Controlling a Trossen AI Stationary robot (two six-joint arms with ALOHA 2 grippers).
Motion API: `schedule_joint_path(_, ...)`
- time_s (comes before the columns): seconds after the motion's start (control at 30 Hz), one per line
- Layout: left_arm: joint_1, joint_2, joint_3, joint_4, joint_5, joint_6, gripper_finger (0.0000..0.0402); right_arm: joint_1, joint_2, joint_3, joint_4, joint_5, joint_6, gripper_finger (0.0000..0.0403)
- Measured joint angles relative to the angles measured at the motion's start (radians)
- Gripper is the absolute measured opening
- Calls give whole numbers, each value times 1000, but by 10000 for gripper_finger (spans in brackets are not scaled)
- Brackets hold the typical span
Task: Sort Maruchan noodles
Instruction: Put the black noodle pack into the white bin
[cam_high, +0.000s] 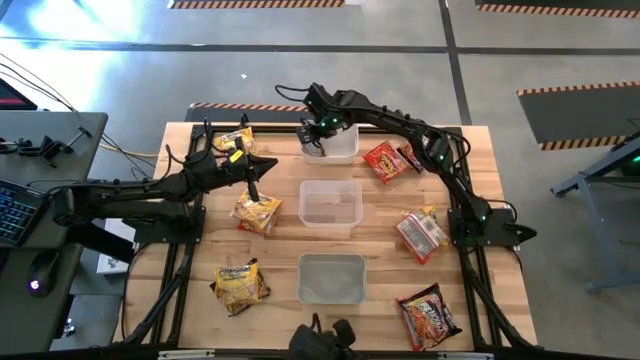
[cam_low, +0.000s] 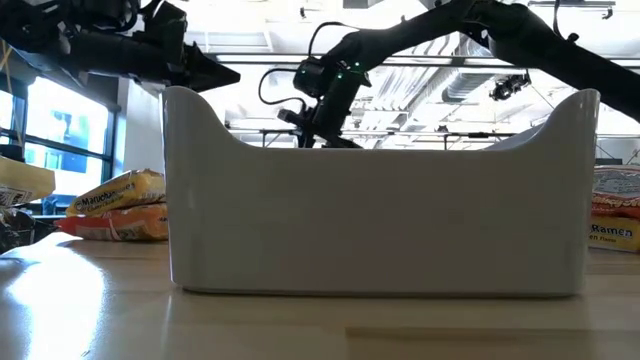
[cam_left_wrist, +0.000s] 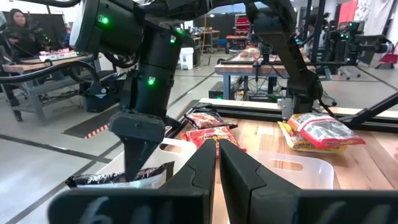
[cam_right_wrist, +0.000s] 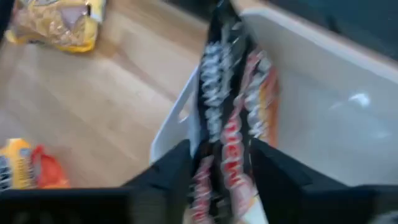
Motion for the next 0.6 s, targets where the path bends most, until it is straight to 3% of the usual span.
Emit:
schedule_joint_path(0.13,0,0,0,11,0,0,12,-2,8,0,6,48,-42,216)
schedule_joint_path(0.27,0,0,0,14,0,0,12,2,33,0,7,1,-77,229)
schedule_joint_path(0.4,0,0,0,14,0,0,12,6,39,0,14,-12,-76,211)
schedule_joint_path(0.6,0,0,0,13,0,0,12,6,42,0,23,-10,-53,145)
